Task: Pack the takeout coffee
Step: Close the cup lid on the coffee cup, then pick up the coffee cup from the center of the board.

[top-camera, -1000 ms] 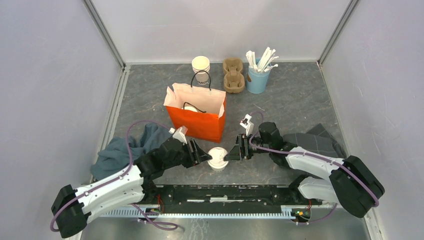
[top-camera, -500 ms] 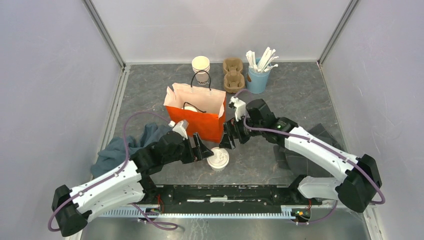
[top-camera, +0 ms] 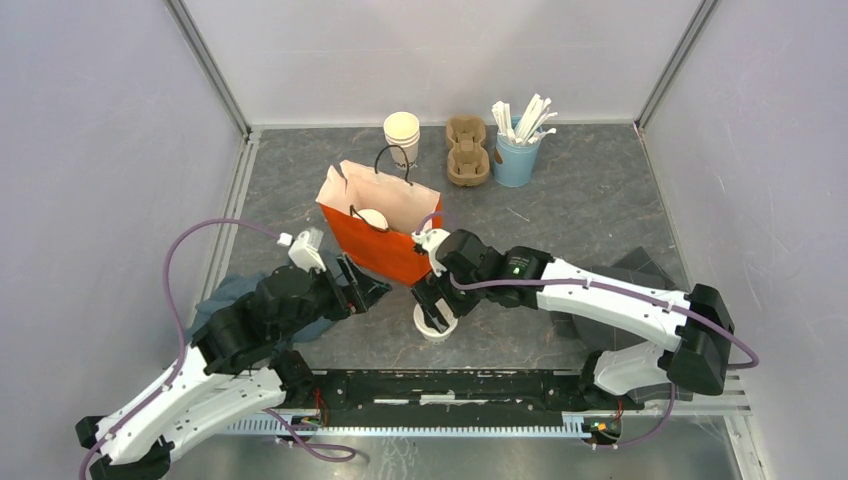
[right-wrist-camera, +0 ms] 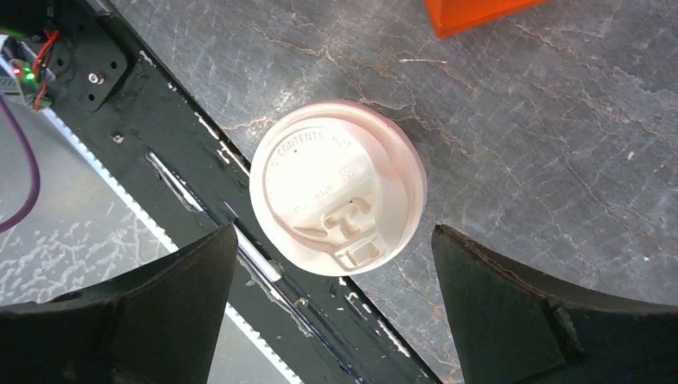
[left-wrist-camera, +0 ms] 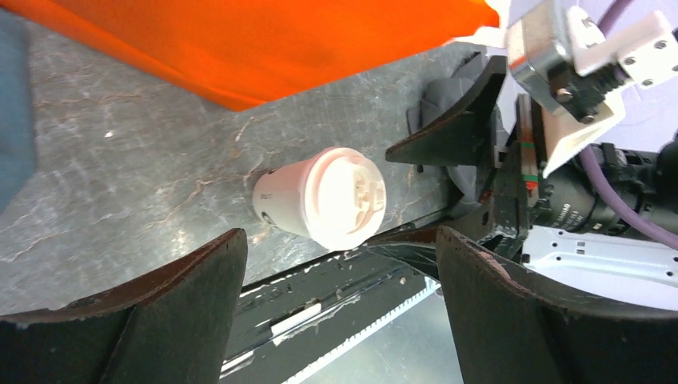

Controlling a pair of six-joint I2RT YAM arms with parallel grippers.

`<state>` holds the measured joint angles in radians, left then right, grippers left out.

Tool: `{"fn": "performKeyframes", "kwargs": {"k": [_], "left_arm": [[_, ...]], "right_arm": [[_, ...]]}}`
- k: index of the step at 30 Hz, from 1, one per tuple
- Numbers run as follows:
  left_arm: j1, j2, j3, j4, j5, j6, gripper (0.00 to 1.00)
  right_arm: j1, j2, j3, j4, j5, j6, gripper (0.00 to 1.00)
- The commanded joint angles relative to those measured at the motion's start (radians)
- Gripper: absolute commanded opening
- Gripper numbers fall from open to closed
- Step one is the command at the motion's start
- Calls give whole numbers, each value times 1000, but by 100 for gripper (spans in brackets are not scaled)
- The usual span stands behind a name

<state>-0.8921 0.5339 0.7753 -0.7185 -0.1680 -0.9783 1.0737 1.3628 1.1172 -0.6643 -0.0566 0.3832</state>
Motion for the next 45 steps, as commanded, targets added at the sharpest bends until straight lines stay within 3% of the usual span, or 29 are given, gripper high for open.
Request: {"fn": "performKeyframes", "kwargs": {"k": [1, 6, 13, 19, 23, 28, 34, 45], "left_arm": [[3, -51, 18, -103, -89, -14, 93], [3, -74, 17, -104, -97, -46, 92], [2, -89, 37, -126, -117, -42, 91], [2, -102, 61, -159, -159, -50, 91], [2, -107, 73, -169, -167, -53, 91], [2, -117, 70, -179, -164, -61, 91], [2, -130, 70, -180, -157, -71, 91], [2, -130, 62, -172, -135, -76, 92]], "right_arm": [[39, 8, 58, -51, 154, 47, 98], [44, -95, 3, -11, 199, 48, 98], [76, -234, -109, 89, 157, -126, 98], [183, -171, -88, 130, 187, -109, 98], [225, -128, -55, 142, 297, -108, 98], [224, -137, -87, 176, 329, -244, 98], [206, -115, -93, 173, 242, -428, 98], [111, -115, -174, 298, 79, -475, 98]]}}
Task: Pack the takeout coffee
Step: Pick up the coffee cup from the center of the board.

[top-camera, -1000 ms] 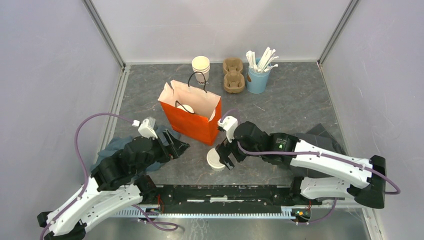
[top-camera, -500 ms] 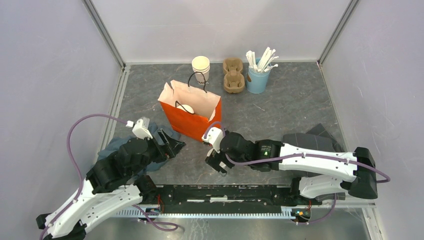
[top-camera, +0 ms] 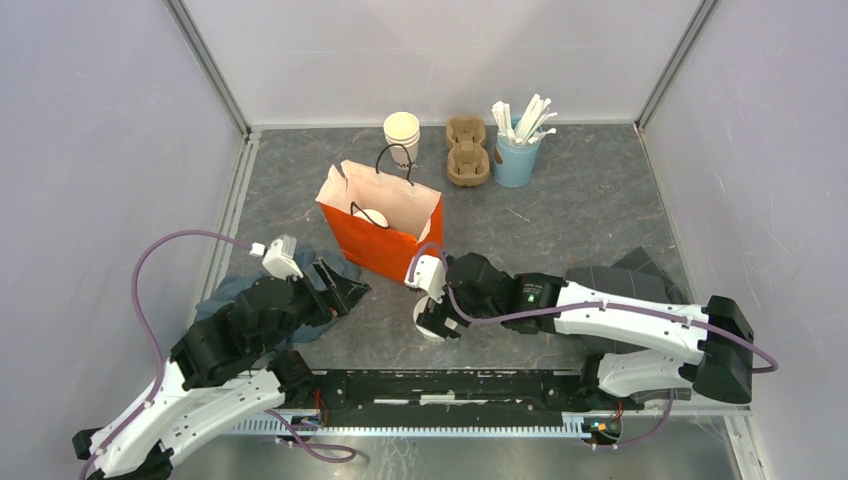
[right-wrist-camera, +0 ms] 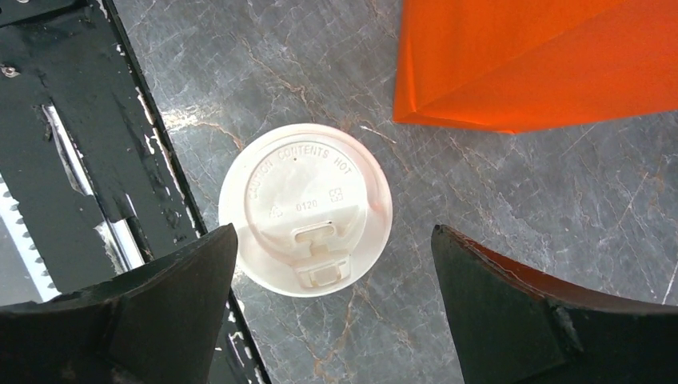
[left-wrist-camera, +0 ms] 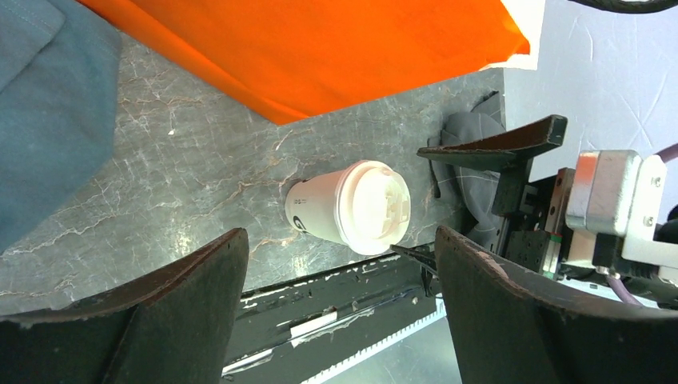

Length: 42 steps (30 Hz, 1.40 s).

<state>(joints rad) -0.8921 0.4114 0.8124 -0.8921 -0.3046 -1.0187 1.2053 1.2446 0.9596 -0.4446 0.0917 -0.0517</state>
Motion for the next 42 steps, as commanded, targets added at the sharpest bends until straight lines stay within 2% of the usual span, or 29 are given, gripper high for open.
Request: {"fn": "performKeyframes", "kwargs": {"k": [1, 8, 31, 42], "left_arm": [[2, -8, 24, 3, 2, -34, 92], [2, -10, 25, 6, 6, -34, 92], [2, 5, 18, 35, 15, -36, 93], [2, 18, 23, 45, 11, -32, 93]], "right_arm": [[-25, 8, -16, 78, -76, -42, 98], [-39, 19, -19, 87, -133, -46, 98], [-73, 64, -30, 78, -158, -63, 98], [-80, 65, -10, 53, -161, -59, 92]]}}
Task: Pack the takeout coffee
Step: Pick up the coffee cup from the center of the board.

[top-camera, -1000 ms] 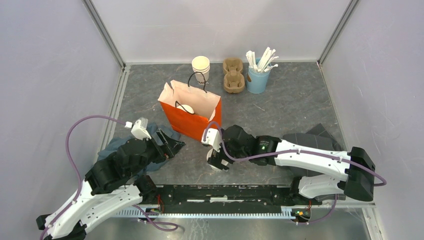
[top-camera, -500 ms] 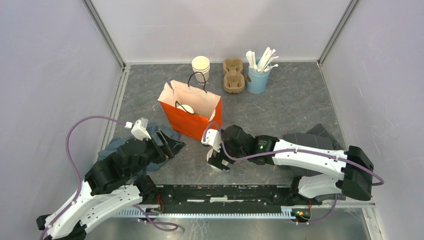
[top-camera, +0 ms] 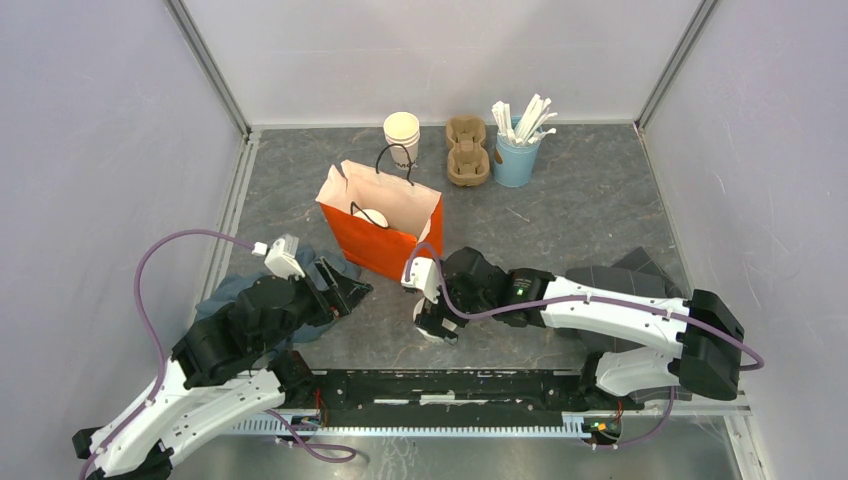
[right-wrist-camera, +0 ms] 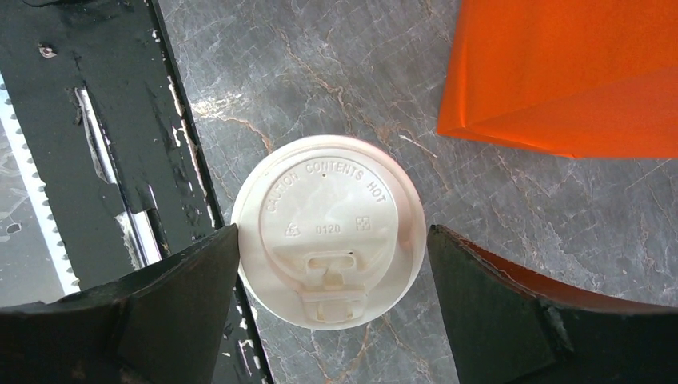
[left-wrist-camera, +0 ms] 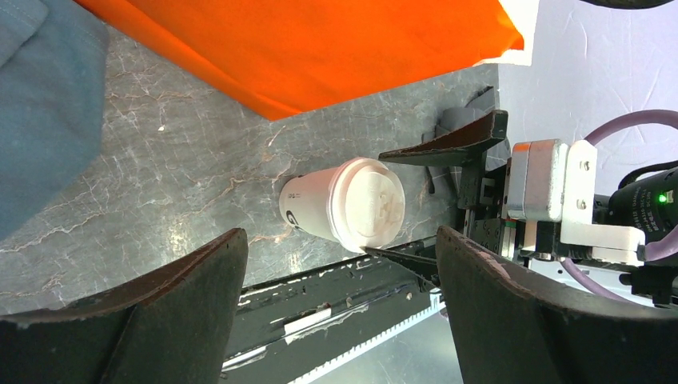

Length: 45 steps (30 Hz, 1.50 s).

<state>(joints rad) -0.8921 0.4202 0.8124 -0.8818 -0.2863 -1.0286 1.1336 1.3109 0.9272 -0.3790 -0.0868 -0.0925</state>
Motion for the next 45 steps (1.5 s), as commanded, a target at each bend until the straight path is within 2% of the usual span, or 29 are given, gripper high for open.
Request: {"fn": "performKeyframes", "kwargs": {"k": [1, 23, 26, 29, 38, 45], "left_arm": [[2, 11, 24, 35, -8, -21, 93], [2, 78, 73, 29, -36, 9, 93], [2, 91, 70, 39, -25, 15, 93], [3, 103, 70, 43, -15, 17, 93], [2, 97, 79, 20, -28, 16, 93], [2, 94, 74, 22, -15, 18, 94]], "right_arm": [[-9, -6, 21, -12, 20, -17, 92], [-10, -138, -38, 0, 58, 42, 83], [-10, -124, -25, -6, 30, 55, 90], [-10, -60, 60, -91, 26, 112, 98], [22, 34, 184, -256, 106, 168, 98], [36, 97, 242, -284, 128, 158, 98]]}}
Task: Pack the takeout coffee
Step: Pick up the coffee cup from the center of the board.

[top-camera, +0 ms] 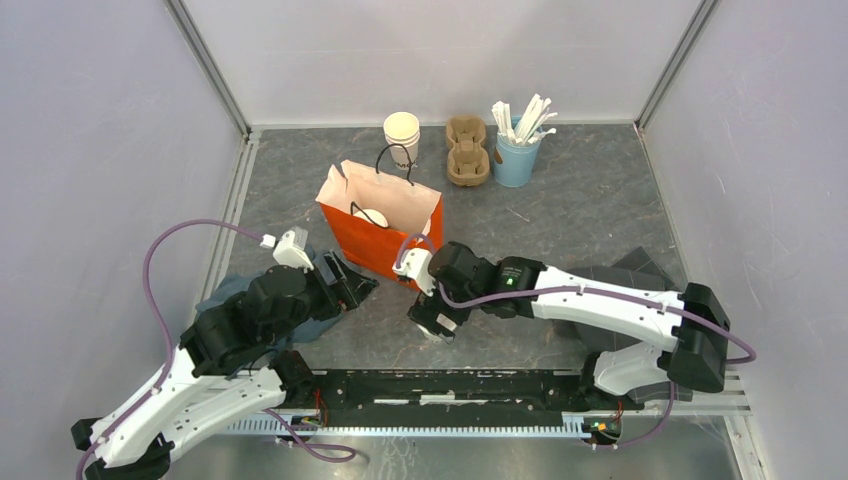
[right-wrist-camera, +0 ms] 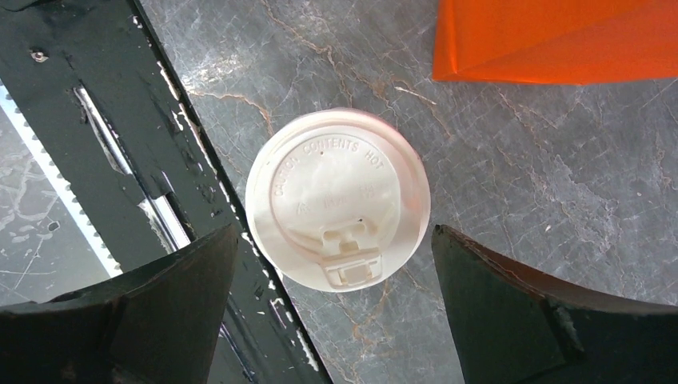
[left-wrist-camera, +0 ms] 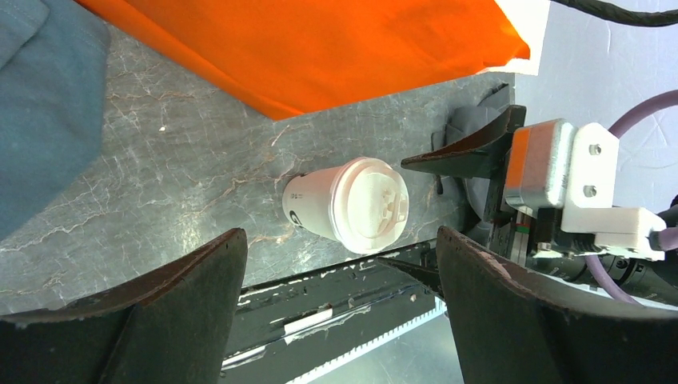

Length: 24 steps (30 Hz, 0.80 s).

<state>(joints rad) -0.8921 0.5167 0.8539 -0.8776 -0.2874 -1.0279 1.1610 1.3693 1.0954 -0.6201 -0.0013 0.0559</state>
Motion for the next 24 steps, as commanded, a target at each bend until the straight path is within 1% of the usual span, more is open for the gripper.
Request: {"fn": "performKeyframes", "kwargs": {"k": [1, 10, 15, 24], "left_arm": [[2, -1, 35, 16, -12, 18, 94], [3, -4, 40, 2, -9, 23, 94], [2, -4, 41, 4, -6, 27, 94], [2, -2, 46, -1, -3, 35, 94]], "right_arm": [[12, 49, 85, -51, 46, 12, 98], [28, 109, 135, -102, 72, 32, 98], [48, 122, 164, -109, 70, 15, 98], [49, 154, 171, -119, 74, 15, 98]]}}
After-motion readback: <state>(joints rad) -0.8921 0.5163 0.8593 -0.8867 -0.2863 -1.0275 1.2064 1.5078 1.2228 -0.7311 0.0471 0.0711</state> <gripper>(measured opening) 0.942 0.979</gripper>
